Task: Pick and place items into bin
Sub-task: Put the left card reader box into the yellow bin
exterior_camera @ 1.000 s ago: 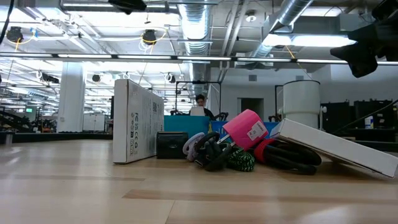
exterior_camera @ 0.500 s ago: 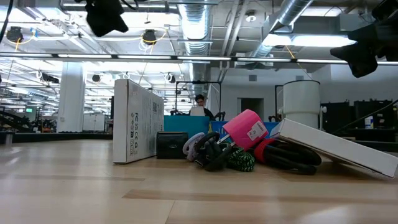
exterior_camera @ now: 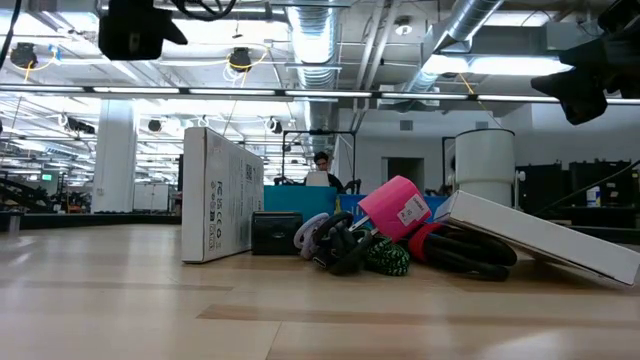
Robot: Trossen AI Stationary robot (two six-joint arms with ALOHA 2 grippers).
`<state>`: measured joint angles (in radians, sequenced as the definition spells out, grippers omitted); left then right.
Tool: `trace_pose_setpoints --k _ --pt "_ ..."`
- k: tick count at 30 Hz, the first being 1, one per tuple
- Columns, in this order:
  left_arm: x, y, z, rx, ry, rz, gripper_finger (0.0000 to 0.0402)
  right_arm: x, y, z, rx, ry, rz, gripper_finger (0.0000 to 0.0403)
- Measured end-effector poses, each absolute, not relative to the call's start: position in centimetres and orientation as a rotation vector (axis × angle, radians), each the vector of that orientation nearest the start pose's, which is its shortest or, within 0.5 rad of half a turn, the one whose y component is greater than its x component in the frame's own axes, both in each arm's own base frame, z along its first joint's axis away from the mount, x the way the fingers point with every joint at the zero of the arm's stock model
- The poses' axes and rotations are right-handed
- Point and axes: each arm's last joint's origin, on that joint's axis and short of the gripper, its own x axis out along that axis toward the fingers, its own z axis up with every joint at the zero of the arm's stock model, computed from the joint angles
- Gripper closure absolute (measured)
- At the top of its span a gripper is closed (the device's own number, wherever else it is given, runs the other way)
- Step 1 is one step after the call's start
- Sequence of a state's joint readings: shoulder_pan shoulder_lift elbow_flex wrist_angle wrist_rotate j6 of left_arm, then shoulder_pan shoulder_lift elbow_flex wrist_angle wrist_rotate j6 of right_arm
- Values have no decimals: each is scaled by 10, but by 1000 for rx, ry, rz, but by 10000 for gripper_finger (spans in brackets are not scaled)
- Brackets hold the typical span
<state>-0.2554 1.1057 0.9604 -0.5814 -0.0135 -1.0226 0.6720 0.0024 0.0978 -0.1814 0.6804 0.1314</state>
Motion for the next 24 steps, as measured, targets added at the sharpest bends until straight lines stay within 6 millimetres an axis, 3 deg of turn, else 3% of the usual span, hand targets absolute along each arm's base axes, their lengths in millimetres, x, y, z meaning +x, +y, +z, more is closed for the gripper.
trace_pose_setpoints --k 17,24 --pt "219 -57 300 -879 755 155 226 77 38 179 78 66 -13 168" --pt "219 -54 300 -858 696 243 226 77 38 179 78 66 -13 168"
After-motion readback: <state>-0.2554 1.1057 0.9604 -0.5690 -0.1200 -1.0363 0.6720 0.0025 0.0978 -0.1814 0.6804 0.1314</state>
